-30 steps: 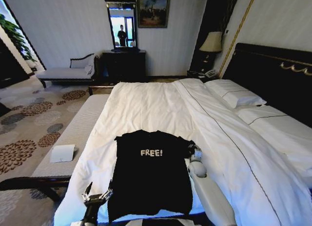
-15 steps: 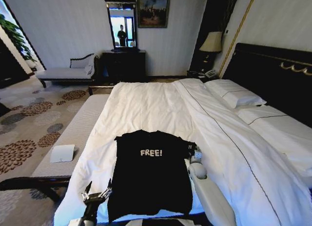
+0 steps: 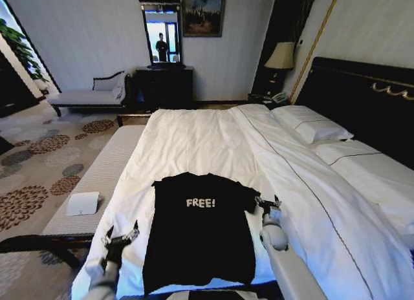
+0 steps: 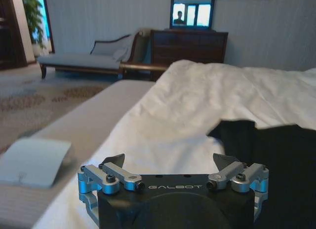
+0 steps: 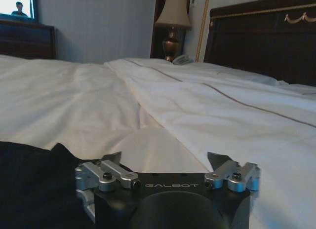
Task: Fold the clothes on the bed.
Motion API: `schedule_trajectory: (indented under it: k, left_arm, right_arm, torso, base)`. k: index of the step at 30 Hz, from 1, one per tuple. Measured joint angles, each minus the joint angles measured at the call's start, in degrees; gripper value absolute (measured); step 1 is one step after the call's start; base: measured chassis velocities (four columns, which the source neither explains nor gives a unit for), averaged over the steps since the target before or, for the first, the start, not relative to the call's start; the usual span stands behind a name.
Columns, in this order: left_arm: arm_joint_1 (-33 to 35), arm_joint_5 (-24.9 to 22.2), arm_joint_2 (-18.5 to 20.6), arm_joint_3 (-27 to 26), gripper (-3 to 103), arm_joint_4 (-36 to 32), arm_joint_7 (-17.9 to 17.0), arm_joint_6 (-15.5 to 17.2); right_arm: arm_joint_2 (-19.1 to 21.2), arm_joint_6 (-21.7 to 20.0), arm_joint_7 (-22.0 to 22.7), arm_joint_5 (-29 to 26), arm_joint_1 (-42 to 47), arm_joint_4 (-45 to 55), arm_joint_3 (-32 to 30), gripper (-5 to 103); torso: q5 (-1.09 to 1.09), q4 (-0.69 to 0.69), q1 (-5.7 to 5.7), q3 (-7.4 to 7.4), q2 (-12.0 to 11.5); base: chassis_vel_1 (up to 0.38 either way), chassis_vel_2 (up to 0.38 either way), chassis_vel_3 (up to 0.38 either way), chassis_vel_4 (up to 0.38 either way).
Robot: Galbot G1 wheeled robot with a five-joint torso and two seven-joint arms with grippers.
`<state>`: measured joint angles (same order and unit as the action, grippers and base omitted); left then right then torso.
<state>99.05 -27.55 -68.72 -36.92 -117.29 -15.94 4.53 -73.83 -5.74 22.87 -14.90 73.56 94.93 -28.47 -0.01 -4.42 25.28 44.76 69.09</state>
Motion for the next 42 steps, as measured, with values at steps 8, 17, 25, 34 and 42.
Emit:
schedule_trajectory:
  k: [8, 17, 25, 34, 42]
  left_arm:
    - [-14.9, -2.9, 3.9, 3.3, 100, 10.4, -0.3, 2.5]
    - [-23.7, -3.6, 6.3, 6.7, 100, 20.4, 1.0, 2.9]
    - [-29.2, -3.0, 8.5, 8.3, 97, 26.6, 6.0, 2.4]
    - [-36.5, -3.7, 15.5, 17.6, 90, 32.0, 13.0, -0.2]
    - [-40.8, -3.2, 20.7, 25.6, 89, 36.5, 15.9, -1.9]
  right_arm:
    - [0.1, -0.2, 0.1, 0.4, 3.6, 3.3, -1.0, 100]
    - [0.7, -0.9, 0.5, 0.1, 3.7, 3.8, -1.0, 100]
    - [2.1, -2.2, 1.6, -1.9, -1.2, 1.6, 3.5, 100]
    - [2.4, -2.7, 2.2, -3.2, -1.8, 1.7, 3.0, 100]
    - [2.4, -3.1, 2.6, -4.2, -2.3, 2.2, 2.1, 100]
  torso:
    - [0.00, -0.01, 0.00, 0.00, 0.0]
    - [0.01, 0.00, 0.00, 0.00, 0.0]
    - [0.01, 0.05, 0.01, 0.00, 0.0]
    - [0.01, 0.00, 0.01, 0.00, 0.0]
    - [0.01, 0.00, 0.01, 0.00, 0.0]
  base:
    - [0.000, 0.000, 0.000, 0.000]
    - [0.000, 0.000, 0.000, 0.000]
    - [0.000, 0.000, 0.000, 0.000]
    - [0.000, 0.000, 0.000, 0.000]
    - [0.000, 0.000, 0.000, 0.000]
